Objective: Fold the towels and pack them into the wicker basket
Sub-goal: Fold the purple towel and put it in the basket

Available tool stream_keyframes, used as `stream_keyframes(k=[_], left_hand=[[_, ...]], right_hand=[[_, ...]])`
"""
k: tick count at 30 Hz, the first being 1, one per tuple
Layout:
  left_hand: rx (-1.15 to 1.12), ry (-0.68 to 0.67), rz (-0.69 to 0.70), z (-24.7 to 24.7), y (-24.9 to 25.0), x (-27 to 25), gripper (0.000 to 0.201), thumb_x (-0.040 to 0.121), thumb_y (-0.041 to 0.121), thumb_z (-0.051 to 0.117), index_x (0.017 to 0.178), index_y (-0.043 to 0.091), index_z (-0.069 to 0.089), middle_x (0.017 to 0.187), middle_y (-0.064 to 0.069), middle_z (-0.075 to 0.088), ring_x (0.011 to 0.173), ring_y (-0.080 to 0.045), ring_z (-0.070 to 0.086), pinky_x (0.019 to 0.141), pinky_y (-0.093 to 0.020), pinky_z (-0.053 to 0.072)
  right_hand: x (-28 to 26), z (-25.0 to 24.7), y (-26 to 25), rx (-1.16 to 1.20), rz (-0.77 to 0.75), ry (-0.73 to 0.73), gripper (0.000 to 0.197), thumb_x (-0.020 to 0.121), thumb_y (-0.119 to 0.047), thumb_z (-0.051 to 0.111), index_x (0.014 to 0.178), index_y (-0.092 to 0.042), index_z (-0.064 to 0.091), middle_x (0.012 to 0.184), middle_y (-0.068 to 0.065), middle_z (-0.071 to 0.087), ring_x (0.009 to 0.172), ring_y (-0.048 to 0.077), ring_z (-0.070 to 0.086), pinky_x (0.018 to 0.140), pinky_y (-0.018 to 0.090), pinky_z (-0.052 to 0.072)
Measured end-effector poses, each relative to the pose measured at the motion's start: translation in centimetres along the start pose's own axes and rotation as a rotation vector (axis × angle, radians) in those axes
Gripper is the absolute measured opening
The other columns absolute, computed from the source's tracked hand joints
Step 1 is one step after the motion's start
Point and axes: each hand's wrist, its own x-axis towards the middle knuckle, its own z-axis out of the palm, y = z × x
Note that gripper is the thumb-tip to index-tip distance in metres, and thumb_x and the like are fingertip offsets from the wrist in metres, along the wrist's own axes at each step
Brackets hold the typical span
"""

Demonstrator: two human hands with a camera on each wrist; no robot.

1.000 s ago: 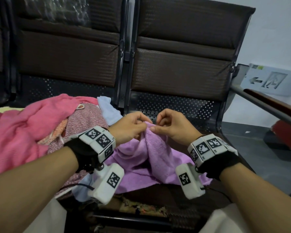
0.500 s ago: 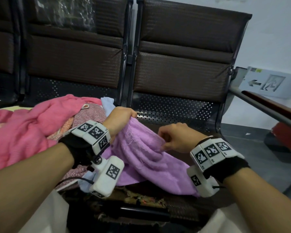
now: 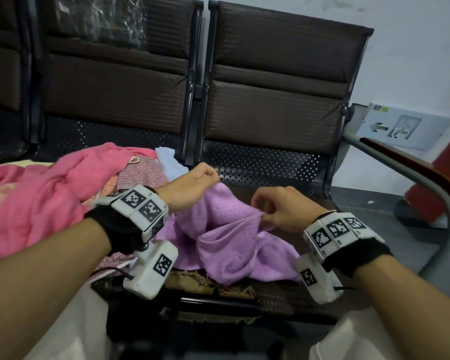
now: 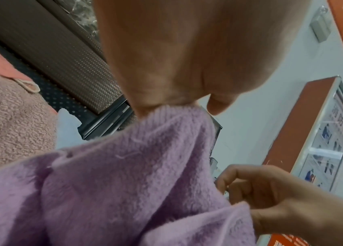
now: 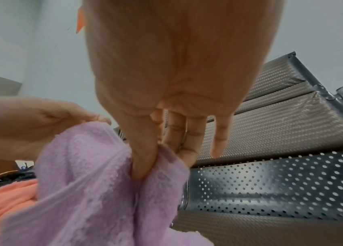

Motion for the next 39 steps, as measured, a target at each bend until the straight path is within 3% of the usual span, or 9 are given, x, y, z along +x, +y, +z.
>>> stream_keyframes(k=[4,7,11,16,23,27,32,36,39], left_hand=[[0.007,0.108,0.058,0.0,-0.4,0.3,0.02,0.096,0.004,0.035,0.097,0.014,0.052,0.081,0.002,0.049,0.067,-0.005,0.044,0.063,-0.021,0.037],[-0.032,0.164,0.143,-0.2,-0.8,0.6,0.028,0.09,-0.005,0.039,0.099,0.012,0.059,0.071,0.014,0.05,0.049,0.013,0.046,0.049,-0.003,0.033],[0.077,0.127,0.113,-0.6,-1.8,1.1,0.03,0.088,0.0,0.047,0.079,0.015,0.072,0.08,0.01,0.068,0.066,0.019,0.053,0.065,0.002,0.037],[0.31,-0.2,0.005,0.1,-3.2,1.3,0.027,0.088,0.005,0.051,0.089,0.016,0.076,0.042,0.031,0.053,0.044,0.017,0.047,0.047,0.0,0.032],[0.336,-0.373,-0.163,0.9,-4.7,2.3,0.038,0.086,0.05,0.056,0.102,0.021,0.074,0.077,0.0,0.066,0.066,-0.007,0.051,0.068,-0.02,0.041],[0.377,-0.478,-0.12,1.5,-5.5,2.2,0.044,0.077,0.054,0.065,0.11,0.026,0.067,0.107,-0.002,0.068,0.083,-0.012,0.057,0.075,-0.021,0.044],[0.5,-0.389,-0.024,2.1,-6.0,2.4,0.03,0.08,0.038,0.07,0.104,0.02,0.069,0.074,0.014,0.058,0.062,0.001,0.049,0.053,-0.004,0.035],[0.498,-0.354,0.024,1.8,-5.6,2.5,0.015,0.094,0.027,0.055,0.096,0.014,0.062,0.079,0.009,0.051,0.072,-0.007,0.047,0.056,-0.006,0.033],[0.454,-0.267,0.042,1.4,-5.1,2.1,0.02,0.1,0.019,0.038,0.081,0.018,0.041,0.075,0.003,0.043,0.077,-0.016,0.041,0.063,-0.023,0.035]], right_hand=[[-0.6,0.1,-0.3,0.077,-0.044,0.064,0.03,0.075,-0.029,0.076,0.091,-0.034,0.052,0.073,-0.009,0.063,0.063,-0.003,0.055,0.061,0.017,0.043],[-0.6,0.1,-0.5,0.132,-0.079,0.064,0.027,0.079,-0.021,0.072,0.095,-0.028,0.051,0.077,-0.007,0.065,0.067,0.001,0.06,0.065,0.021,0.049],[0.0,0.3,0.0,0.075,-0.085,-0.08,0.022,0.081,-0.009,0.065,0.094,-0.024,0.073,0.086,-0.011,0.071,0.072,-0.007,0.062,0.066,0.007,0.046],[1.4,0.5,1.3,0.044,-0.021,-0.076,0.024,0.083,-0.011,0.062,0.096,-0.026,0.075,0.092,-0.01,0.072,0.084,0.0,0.062,0.079,0.017,0.049],[3.0,1.2,2.9,0.077,0.042,-0.103,0.021,0.083,-0.014,0.062,0.092,-0.029,0.074,0.088,-0.012,0.072,0.083,-0.001,0.062,0.078,0.018,0.049],[3.6,1.5,3.3,0.078,0.04,-0.106,0.021,0.083,-0.014,0.063,0.089,-0.031,0.074,0.079,-0.018,0.067,0.077,-0.009,0.057,0.067,0.009,0.041],[3.6,1.6,3.8,0.069,0.042,-0.1,0.017,0.084,-0.018,0.064,0.088,-0.032,0.073,0.073,-0.024,0.063,0.073,-0.012,0.055,0.064,0.008,0.038],[3.1,1.4,4.1,0.067,0.06,-0.093,0.011,0.086,-0.025,0.064,0.083,-0.034,0.068,0.071,-0.024,0.059,0.071,-0.008,0.053,0.062,0.013,0.037],[2.7,1.2,4.3,0.093,0.085,-0.07,0.015,0.089,-0.029,0.062,0.075,-0.035,0.062,0.07,-0.019,0.058,0.068,-0.003,0.052,0.062,0.018,0.038]])
